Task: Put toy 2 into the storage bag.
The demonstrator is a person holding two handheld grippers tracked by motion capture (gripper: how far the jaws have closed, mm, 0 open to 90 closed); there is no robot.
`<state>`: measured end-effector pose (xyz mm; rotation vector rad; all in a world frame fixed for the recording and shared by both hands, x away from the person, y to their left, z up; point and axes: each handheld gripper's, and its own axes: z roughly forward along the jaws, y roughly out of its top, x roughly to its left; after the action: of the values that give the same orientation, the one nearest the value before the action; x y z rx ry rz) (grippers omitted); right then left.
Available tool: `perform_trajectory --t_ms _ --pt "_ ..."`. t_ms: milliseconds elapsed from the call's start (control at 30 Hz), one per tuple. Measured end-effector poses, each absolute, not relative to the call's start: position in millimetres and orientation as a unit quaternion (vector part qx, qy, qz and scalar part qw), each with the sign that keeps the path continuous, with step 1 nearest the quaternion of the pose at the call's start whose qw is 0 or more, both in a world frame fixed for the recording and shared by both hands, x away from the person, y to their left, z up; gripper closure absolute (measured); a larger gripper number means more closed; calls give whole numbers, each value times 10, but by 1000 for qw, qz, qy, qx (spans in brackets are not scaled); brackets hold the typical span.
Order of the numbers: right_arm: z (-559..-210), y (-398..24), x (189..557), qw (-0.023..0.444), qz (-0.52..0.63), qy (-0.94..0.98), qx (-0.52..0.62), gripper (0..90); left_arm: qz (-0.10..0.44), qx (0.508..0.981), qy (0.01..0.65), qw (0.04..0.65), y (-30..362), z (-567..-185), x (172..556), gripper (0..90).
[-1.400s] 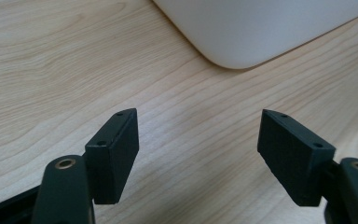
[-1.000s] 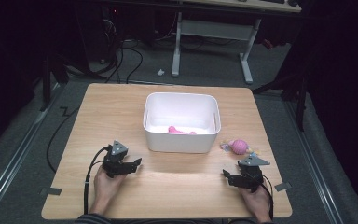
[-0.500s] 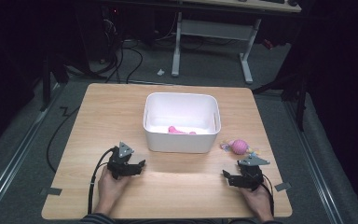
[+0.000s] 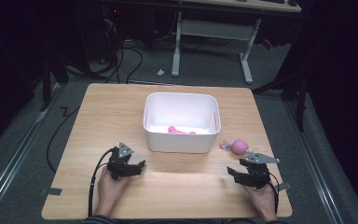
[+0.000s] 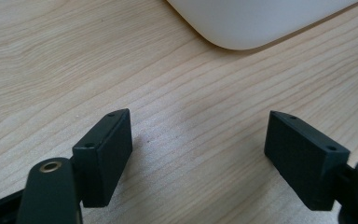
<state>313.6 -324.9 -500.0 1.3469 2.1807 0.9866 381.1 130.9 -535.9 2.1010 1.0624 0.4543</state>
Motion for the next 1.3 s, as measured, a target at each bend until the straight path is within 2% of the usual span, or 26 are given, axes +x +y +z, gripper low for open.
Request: perform_trajectory --t_ms 133,333,600,900,1300 --pt "-4884 -3298 3107 234 339 774 481 357 177 817 412 363 1309 -5359 3812 231" --pt "-4702 -3422 3206 247 328 770 488 356 177 817 412 363 1309 -5359 3812 231" --pt "-4672 -3561 3507 235 318 765 509 331 177 817 412 363 1310 -5359 3811 231" --pt "-4575 -3511 3740 226 294 781 503 324 178 815 414 363 1307 -5360 3806 238" --pt "-4629 -3492 3989 207 250 803 499 279 178 815 414 364 1307 -5360 3807 238"
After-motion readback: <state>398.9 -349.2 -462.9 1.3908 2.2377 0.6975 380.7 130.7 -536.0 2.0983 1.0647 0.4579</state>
